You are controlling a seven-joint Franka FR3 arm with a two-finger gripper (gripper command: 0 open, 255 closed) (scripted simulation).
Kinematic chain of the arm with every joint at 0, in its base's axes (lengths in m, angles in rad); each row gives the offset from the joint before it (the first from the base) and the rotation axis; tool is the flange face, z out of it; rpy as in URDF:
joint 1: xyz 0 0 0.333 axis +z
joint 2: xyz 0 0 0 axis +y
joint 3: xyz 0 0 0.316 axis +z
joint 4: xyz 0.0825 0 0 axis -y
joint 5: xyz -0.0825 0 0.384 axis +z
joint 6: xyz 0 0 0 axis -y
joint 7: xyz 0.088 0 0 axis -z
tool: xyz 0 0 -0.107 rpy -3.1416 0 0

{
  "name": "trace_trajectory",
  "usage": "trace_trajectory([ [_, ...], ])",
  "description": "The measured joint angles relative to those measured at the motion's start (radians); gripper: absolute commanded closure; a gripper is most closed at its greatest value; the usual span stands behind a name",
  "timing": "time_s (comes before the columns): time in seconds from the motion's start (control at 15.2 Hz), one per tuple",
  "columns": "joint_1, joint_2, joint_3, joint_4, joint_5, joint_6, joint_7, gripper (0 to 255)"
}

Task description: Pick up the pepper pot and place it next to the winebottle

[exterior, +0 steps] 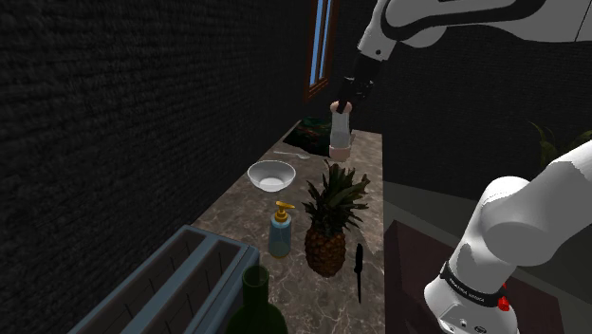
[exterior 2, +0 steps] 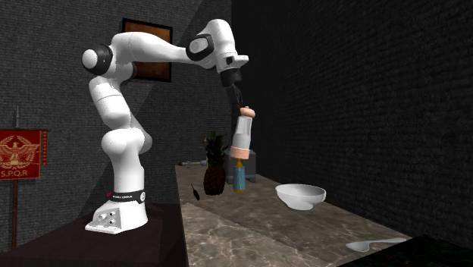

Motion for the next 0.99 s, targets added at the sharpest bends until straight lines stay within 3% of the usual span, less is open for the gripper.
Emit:
trace_trajectory([
  [0.99,0.007,0.036,0.004,0.233,0.005,-0.196,0.015,255],
])
